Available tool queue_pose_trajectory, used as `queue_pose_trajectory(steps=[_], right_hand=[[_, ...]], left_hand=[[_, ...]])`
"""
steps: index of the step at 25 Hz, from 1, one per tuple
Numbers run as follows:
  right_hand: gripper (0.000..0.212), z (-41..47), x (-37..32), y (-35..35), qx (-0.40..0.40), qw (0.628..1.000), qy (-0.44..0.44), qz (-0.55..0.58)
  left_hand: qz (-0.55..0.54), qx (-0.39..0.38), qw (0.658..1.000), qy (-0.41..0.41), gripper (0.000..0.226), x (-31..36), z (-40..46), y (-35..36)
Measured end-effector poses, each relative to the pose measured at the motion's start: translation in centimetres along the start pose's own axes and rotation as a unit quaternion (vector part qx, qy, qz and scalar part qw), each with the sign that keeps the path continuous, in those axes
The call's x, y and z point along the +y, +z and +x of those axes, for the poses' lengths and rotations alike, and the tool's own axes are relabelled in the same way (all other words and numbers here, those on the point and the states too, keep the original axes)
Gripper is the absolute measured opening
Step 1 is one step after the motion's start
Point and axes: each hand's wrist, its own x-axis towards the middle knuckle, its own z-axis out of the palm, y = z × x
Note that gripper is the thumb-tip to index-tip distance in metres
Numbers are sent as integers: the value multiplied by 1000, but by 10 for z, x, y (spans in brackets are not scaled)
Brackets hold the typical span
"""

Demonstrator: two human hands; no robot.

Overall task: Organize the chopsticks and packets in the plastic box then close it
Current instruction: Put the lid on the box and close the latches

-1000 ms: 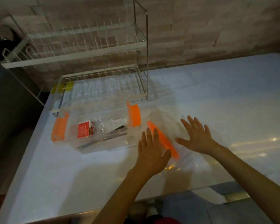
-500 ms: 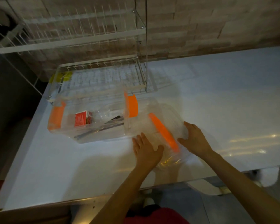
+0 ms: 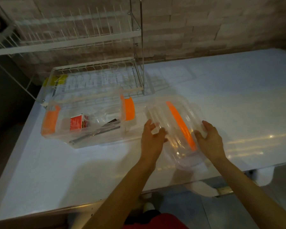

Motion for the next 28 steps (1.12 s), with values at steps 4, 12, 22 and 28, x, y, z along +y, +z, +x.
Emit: queue_pose_trajectory(steps=[4,12,22,28], right_hand=[[49,-7,-23,-7,31,997,-50,50],[53,-13,-94,-19,44,977,-200,54],[47,-19,-168,25,-158,940,-86,289],[38,-11,-190,48,-198,929,-122,288]], left_hand=[[16,8,999,44,8,22,-4,-7],[-90,-15,991,96,9,64,-12,-57],[-191,112,962,157,9,75,-8,-143],[-151,165,967,120,16,80,-4,-200]])
